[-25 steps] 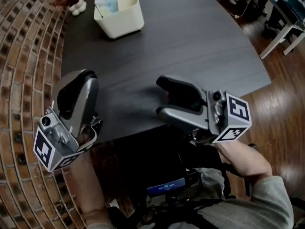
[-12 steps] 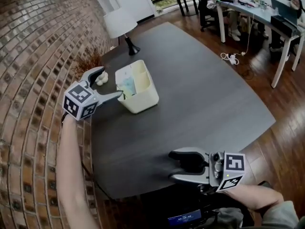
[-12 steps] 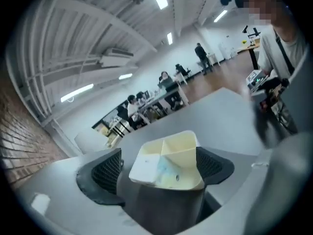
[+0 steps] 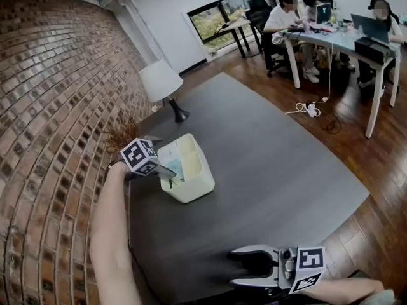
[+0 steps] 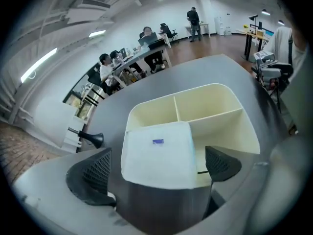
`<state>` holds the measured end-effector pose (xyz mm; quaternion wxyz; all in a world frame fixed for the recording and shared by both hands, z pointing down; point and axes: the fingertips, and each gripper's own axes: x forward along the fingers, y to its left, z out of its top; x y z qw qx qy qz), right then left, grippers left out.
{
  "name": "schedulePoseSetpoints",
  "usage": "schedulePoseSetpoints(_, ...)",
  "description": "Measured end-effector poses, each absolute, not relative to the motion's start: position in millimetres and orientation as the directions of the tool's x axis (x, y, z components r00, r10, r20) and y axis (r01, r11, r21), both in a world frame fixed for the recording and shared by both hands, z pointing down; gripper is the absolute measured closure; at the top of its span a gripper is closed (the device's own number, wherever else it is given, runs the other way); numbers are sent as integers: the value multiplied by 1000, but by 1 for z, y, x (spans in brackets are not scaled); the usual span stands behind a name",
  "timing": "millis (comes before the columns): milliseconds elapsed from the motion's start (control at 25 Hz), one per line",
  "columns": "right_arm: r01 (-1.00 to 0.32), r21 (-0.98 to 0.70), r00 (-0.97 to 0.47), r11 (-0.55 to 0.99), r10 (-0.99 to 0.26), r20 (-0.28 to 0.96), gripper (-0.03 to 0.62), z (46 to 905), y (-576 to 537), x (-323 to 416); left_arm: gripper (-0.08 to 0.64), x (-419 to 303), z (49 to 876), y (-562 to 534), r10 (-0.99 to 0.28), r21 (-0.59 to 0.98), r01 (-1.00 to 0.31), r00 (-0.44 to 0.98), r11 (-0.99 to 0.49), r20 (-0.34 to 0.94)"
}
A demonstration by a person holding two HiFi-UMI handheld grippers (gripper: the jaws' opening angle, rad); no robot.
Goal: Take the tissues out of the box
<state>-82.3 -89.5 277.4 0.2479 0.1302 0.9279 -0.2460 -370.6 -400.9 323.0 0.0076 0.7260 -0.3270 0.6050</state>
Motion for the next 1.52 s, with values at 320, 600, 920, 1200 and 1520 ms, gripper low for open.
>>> schedulePoseSetpoints(320, 342, -423, -841, 839, 72, -537, 330, 286, -113, -72, 13, -368, 355, -417, -390, -366, -420, -30, -831, 920)
schedulePoseSetpoints(600, 345, -397, -846, 850, 98, -525, 330, 287, -104, -76, 46, -359, 341, -416, -413, -415, -392, -94, -821, 906)
schedulePoseSetpoints(920, 345, -386, -849, 855, 109, -517, 345, 288, -100, -79, 48, -364, 286, -406, -521, -498, -449, -81, -742, 849)
schedulePoseSetpoints(1200, 329, -387, -855, 862, 98, -510, 347, 287, -103, -79, 48, -352, 203, -362, -758, -683, -449, -21, -576, 652)
schedulePoseSetpoints(1520, 311, -375, -861, 873, 93, -499, 351, 287, -102, -78, 49, -300, 147, -234, -961, -634, -723, 194, -276, 198)
